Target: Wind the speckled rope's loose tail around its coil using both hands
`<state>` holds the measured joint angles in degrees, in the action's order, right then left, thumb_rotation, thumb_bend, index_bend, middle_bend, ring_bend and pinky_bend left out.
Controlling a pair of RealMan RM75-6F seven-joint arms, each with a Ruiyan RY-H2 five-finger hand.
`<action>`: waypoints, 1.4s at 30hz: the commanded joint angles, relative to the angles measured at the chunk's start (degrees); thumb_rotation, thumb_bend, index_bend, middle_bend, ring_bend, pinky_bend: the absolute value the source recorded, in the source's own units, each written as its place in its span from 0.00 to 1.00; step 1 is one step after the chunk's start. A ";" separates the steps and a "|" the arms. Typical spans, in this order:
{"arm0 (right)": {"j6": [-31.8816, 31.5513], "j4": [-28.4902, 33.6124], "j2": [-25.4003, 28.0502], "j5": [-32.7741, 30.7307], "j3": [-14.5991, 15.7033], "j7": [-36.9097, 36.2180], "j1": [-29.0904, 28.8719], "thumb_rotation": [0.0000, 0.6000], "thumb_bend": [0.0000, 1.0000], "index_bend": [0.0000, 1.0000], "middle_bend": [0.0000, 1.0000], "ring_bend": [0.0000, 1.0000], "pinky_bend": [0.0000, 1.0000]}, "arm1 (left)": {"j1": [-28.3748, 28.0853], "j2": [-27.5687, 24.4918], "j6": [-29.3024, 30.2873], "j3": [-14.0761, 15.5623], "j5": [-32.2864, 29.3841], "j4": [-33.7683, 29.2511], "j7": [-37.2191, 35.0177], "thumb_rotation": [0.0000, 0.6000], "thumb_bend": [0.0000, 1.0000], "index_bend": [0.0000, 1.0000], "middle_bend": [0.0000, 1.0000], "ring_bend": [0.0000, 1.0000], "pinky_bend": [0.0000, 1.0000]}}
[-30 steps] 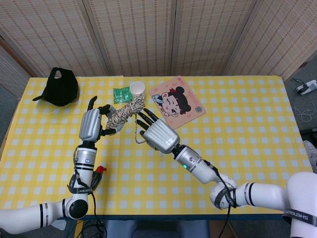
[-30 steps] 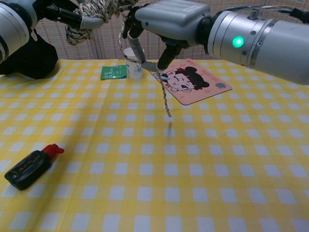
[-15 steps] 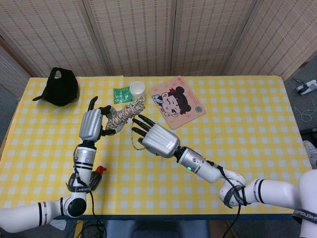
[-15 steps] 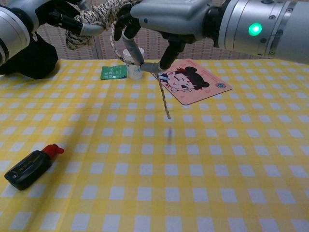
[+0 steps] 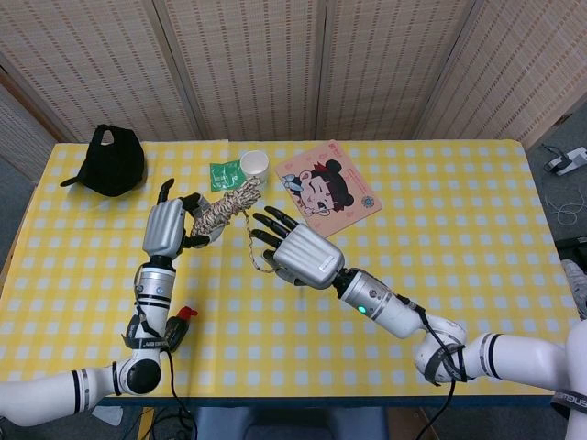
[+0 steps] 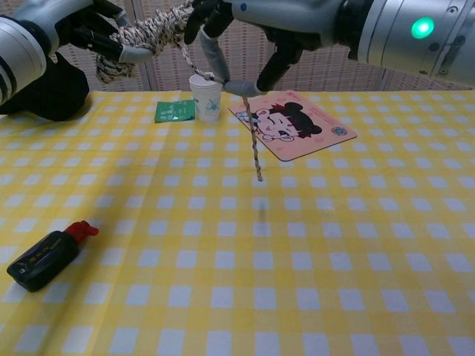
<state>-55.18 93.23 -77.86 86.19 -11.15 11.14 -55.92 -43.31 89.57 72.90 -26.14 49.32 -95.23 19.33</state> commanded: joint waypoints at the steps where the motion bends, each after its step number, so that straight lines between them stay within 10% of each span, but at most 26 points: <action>1: -0.61 -0.69 -0.23 0.52 -0.28 -1.24 0.06 1.00 0.59 0.66 0.19 0.00 0.00 | -0.27 0.23 -0.04 0.49 -0.11 0.21 0.73 0.97 0.29 0.76 0.76 0.51 0.00; 20: -0.33 -0.85 -2.38 -3.78 -5.76 -3.63 -2.67 1.00 0.59 0.66 0.19 0.00 0.00 | 0.42 1.87 0.76 8.34 9.68 -0.26 1.79 1.00 0.29 0.76 0.76 0.51 0.00; 42: -0.48 -5.42 -4.24 -10.53 -7.25 -8.45 -1.50 1.00 0.54 0.66 0.17 0.00 0.00 | 3.40 -0.62 -1.12 12.35 24.15 -0.25 -13.08 1.00 0.29 0.76 0.77 0.50 0.00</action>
<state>-55.75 87.85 -82.07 75.87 -18.37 2.70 -57.48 -40.10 89.23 71.88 -13.98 72.97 -95.46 6.70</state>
